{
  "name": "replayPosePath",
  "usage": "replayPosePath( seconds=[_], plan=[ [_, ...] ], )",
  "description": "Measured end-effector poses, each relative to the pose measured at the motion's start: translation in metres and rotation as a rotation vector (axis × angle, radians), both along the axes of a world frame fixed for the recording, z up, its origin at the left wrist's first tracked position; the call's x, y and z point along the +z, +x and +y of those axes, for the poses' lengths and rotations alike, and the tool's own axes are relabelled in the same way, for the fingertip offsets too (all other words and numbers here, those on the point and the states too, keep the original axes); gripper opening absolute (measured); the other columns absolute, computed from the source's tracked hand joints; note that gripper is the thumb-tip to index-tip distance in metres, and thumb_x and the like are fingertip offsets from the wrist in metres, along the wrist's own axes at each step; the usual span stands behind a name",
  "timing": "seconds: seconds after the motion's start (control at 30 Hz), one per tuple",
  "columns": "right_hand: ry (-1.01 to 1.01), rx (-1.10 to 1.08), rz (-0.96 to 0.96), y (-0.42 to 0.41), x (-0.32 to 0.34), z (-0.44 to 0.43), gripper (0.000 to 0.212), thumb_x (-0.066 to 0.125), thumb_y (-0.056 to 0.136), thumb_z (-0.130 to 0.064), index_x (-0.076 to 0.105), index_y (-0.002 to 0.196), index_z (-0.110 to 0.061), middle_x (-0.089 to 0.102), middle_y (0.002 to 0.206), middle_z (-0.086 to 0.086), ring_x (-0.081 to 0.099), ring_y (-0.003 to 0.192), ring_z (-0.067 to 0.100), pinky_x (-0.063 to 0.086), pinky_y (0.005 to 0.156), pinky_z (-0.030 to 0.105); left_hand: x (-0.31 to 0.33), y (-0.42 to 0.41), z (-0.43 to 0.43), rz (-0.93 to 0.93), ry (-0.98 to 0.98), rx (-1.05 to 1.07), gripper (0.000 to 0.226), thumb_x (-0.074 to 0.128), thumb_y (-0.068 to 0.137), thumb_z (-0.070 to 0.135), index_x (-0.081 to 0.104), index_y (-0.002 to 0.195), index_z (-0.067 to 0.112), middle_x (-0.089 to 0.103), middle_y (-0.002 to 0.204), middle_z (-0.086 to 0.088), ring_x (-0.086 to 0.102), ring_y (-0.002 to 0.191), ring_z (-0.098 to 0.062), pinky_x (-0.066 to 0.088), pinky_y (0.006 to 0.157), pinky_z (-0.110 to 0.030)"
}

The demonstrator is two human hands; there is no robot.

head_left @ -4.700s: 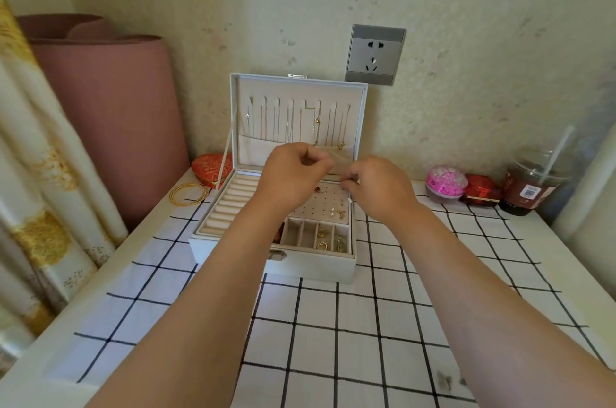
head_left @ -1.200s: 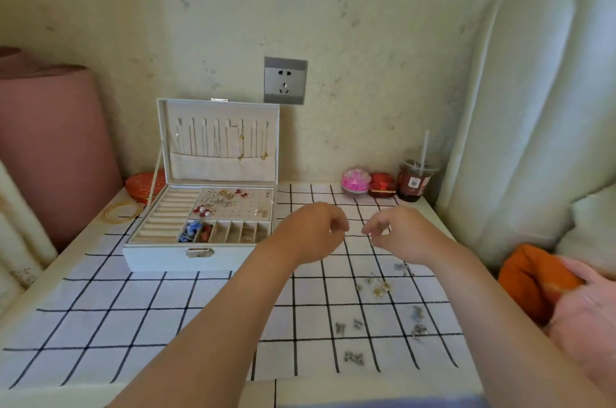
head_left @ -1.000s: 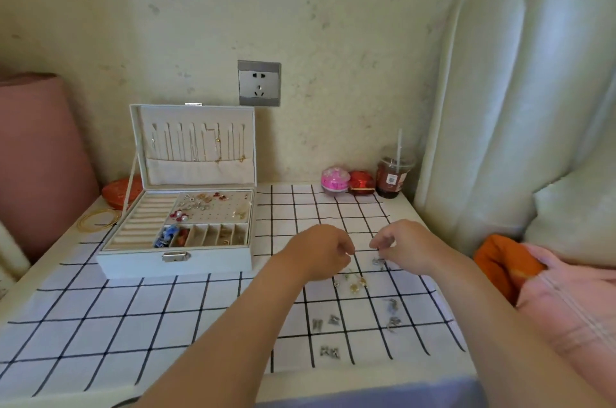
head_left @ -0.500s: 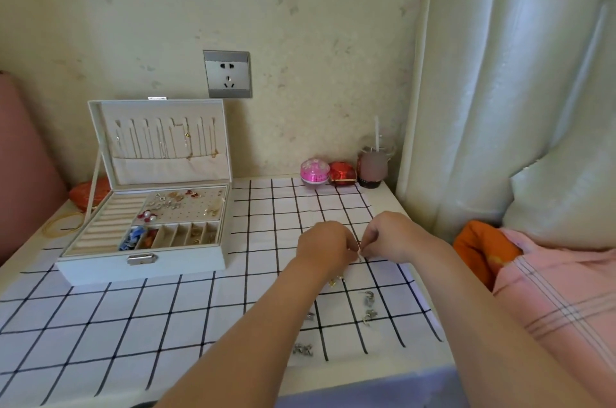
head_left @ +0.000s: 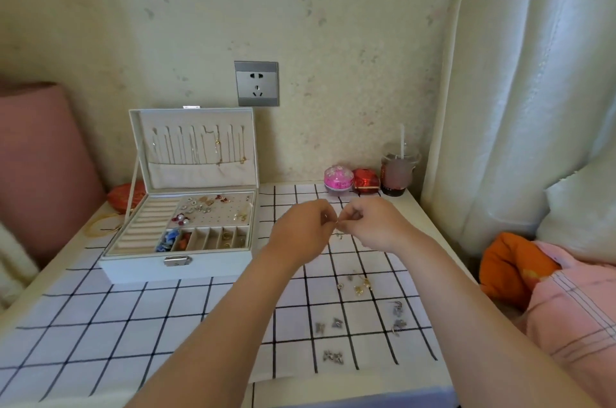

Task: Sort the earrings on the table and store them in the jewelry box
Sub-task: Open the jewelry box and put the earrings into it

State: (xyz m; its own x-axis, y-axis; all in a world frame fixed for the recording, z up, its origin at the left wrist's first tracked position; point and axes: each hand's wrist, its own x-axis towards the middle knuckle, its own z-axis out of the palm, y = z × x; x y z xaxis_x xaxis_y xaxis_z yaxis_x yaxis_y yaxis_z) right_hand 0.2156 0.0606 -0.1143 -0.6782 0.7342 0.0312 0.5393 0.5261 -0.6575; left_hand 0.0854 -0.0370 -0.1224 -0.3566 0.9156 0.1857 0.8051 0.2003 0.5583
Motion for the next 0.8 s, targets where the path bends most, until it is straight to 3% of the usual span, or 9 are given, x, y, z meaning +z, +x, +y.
replayPosePath(
  seconds=[0.23, 0.37, 0.57, 0.8],
  plan=[
    [-0.115, 0.064, 0.271, -0.076, 0.013, -0.046, 0.006, 0.073, 0.086, -0.023, 0.074, 0.080, -0.025, 0.068, 0.072, -0.011, 0.059, 0.062, 0.000, 0.047, 0.059, 0.023, 0.024, -0.076, -0.049, -0.088, 0.166, 0.147, 0.010, 0.064, 0.092, 0.026, 0.066, 0.100, 0.031, 0.064, 0.088, 0.016, 0.059, 0.083, -0.004, 0.048, 0.074, -0.026],
    [-0.134, 0.182, 0.307, -0.111, 0.016, -0.073, 0.009, 0.076, 0.085, -0.025, 0.075, 0.078, -0.029, 0.064, 0.062, -0.021, 0.057, 0.058, -0.009, 0.042, 0.057, 0.012, 0.026, -0.117, -0.080, -0.105, 0.190, 0.191, 0.006, 0.069, 0.089, 0.022, 0.067, 0.090, 0.028, 0.064, 0.082, 0.014, 0.056, 0.074, 0.003, 0.040, 0.063, -0.015],
    [-0.097, 0.270, 0.236, -0.142, 0.012, -0.093, 0.005, 0.077, 0.084, -0.027, 0.076, 0.079, -0.026, 0.064, 0.063, -0.019, 0.059, 0.063, -0.005, 0.045, 0.069, 0.019, 0.021, -0.147, -0.109, -0.119, 0.162, 0.122, 0.006, 0.068, 0.090, 0.023, 0.069, 0.090, 0.028, 0.068, 0.087, 0.014, 0.057, 0.067, 0.001, 0.041, 0.063, -0.017],
    [-0.012, 0.257, 0.134, -0.156, -0.006, -0.096, 0.011, 0.078, 0.082, -0.030, 0.073, 0.073, -0.033, 0.063, 0.063, -0.025, 0.056, 0.063, -0.009, 0.041, 0.064, 0.018, 0.013, -0.161, -0.120, -0.145, 0.170, 0.125, 0.005, 0.069, 0.090, 0.021, 0.070, 0.092, 0.026, 0.067, 0.086, 0.012, 0.059, 0.074, 0.001, 0.041, 0.066, -0.008]
  ],
)
